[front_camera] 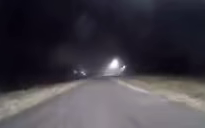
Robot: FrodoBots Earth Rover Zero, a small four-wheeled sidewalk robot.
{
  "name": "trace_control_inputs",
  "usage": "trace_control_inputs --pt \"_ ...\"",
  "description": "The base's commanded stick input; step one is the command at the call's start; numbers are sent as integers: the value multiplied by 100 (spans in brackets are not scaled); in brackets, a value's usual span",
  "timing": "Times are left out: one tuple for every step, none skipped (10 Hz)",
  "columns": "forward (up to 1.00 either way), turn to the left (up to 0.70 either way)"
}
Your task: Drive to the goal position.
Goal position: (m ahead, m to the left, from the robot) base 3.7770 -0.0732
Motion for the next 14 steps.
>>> trace_control_inputs --pt "99 15" --pt "99 15" --pt "99 15" --pt "99 12" --pt "99 6" --pt "99 5" --pt "99 5" --pt "99 5" --pt "99 5" --pt "99 5" --pt "99 5" --pt "99 5" --pt "99 5" --pt "99 5"
